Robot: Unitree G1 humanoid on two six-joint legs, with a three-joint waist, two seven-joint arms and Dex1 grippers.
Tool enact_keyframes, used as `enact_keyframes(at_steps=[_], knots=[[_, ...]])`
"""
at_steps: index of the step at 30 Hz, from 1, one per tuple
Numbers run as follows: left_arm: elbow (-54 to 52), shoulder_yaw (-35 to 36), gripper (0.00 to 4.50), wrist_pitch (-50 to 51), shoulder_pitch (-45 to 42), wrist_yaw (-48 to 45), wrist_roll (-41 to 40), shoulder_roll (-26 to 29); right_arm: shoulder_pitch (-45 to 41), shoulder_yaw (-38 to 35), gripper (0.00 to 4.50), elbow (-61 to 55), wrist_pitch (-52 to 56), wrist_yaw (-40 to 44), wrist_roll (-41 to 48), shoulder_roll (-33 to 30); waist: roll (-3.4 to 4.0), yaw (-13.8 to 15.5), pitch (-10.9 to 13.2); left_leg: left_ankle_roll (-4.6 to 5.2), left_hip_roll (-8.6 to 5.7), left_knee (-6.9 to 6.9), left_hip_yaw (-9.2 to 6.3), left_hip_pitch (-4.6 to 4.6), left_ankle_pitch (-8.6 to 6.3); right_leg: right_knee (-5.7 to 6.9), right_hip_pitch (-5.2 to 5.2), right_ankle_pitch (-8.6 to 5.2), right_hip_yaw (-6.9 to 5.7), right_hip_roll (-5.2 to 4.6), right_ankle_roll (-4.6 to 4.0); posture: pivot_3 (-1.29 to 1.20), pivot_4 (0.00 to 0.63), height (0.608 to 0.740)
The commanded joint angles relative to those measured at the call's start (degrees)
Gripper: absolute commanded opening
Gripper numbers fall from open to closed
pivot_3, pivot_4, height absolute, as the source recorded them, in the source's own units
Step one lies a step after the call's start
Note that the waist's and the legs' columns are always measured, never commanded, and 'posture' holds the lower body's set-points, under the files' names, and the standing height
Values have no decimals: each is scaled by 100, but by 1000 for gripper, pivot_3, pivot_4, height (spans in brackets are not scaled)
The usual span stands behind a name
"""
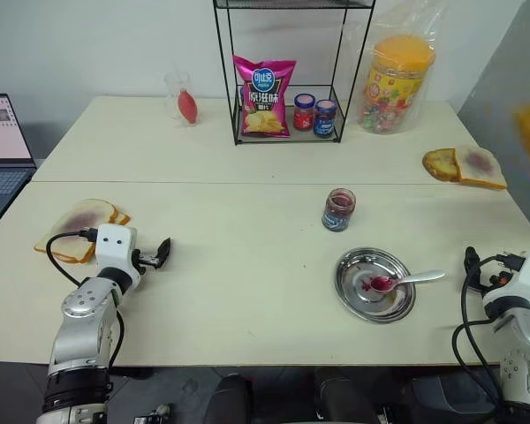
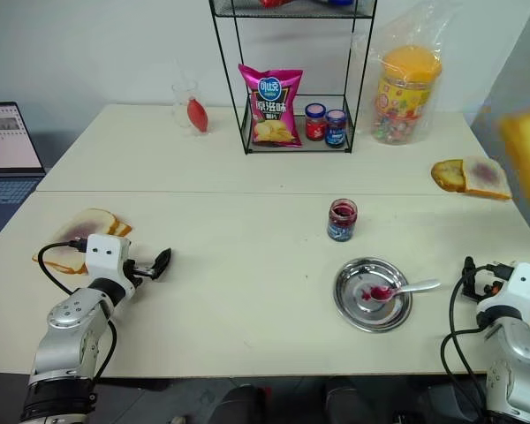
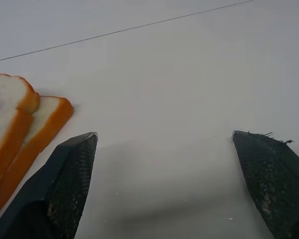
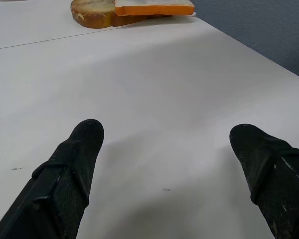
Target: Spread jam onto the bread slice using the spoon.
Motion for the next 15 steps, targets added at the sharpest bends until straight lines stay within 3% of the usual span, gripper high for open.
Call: enact_keyframes(at_steps=[1, 12, 15], knots=[[-298, -52, 4500, -61, 0, -116, -19, 84, -25, -111, 4466, -147, -41, 11, -29, -61, 0, 0, 0, 0, 0, 0, 0, 0, 0, 0, 0, 0, 1, 0, 0, 0, 150, 740], [-985, 43, 4500, 262, 153, -537, -455, 166, -195, 103, 4466, -377, -301, 364, -188, -390, 2, -3, 1, 0, 0, 0, 2, -1, 0, 0, -1, 0, 2, -1, 0, 0, 150, 740], [-1727, 946, 4500, 1184, 56, 48, -1527, -73, -892, 333, 4466, -904, 207, 875, 462, -698, 5, -34, 8, 0, -1, 1, 6, -1, 0, 0, -3, 1, 6, -3, 1, 0, 150, 740]])
